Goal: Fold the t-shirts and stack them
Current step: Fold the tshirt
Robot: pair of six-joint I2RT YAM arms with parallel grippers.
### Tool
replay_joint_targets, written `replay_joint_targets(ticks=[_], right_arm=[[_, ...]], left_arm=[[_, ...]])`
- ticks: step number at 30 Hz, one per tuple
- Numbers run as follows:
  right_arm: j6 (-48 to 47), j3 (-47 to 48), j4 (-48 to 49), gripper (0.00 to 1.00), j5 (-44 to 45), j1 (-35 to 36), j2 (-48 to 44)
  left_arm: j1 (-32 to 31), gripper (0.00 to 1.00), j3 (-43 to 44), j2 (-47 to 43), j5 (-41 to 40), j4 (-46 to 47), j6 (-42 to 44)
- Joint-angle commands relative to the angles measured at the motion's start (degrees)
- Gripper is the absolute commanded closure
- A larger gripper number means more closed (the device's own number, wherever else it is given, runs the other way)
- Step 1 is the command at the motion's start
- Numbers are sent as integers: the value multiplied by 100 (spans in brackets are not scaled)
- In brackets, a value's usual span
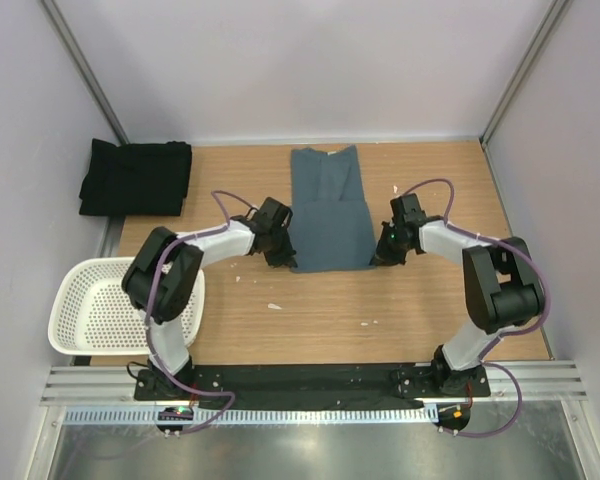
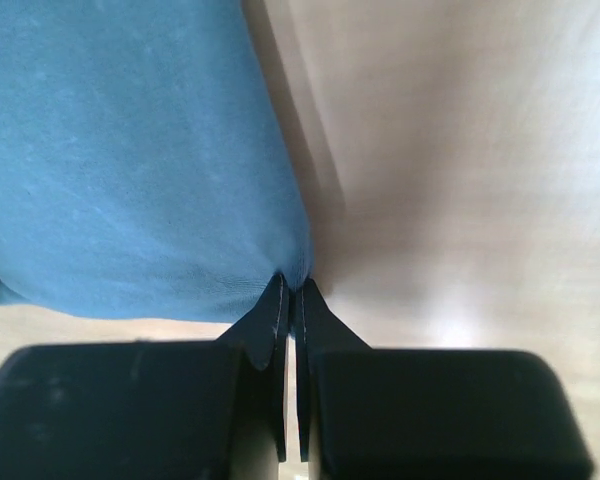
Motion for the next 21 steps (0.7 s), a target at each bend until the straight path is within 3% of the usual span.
replay_joint_targets(ticks=[1,4,11,17,21], right_arm=[[67,-851,-646,99,269,155,-522],[418,-1345,-893,99,181,452,-1400],[1700,-2480,-1745,99,-83,1480,-3483],[2238,-2051,-3063,99,-109,1763,-4978],[2230,-1339,-3660,99,91,1790,-4998]], left_arm=[[-34,100,-693,-621,-306,-1234,588],[-227,100,-1134,-1061,-183,-1489,466],[-1412,100,-1935,-2696,-516,-2455,-526],[-1984,100,-1619,-3980,-763,-3834,-1072],[-2117,100,-1093,-4279,-789,-4187,-1266]])
